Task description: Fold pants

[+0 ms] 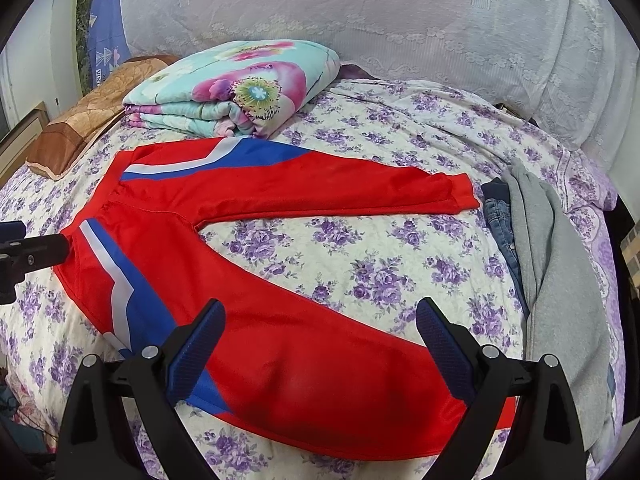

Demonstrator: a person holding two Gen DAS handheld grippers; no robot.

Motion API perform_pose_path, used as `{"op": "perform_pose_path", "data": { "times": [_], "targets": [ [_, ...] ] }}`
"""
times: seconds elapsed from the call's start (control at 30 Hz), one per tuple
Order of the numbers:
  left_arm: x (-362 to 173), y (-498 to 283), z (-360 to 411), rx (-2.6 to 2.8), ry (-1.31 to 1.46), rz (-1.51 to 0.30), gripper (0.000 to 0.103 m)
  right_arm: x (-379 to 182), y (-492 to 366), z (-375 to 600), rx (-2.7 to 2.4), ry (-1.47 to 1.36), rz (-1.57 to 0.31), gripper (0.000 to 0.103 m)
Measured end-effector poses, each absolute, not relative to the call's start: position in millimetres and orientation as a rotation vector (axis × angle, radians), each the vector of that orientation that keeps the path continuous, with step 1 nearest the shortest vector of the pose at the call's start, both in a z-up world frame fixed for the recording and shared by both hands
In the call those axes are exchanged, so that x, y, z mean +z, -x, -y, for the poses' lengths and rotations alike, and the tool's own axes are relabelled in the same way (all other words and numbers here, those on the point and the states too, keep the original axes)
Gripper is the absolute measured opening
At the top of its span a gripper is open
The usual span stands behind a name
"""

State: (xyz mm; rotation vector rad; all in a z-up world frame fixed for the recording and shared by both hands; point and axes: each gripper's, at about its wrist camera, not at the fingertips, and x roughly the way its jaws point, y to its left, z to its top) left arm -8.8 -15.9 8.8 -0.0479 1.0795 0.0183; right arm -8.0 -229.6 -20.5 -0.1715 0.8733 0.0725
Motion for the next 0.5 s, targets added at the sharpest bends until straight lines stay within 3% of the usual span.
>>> {"op": "perform_pose_path", "data": {
  "times": [0.5],
  "targets": [
    [8.2, 6.4, 13.2, 0.008, 0.064, -1.089, 0.098, -21.1, 9.6, 229.3, 0.069, 0.176, -0.877, 0.097]
  ]
}}
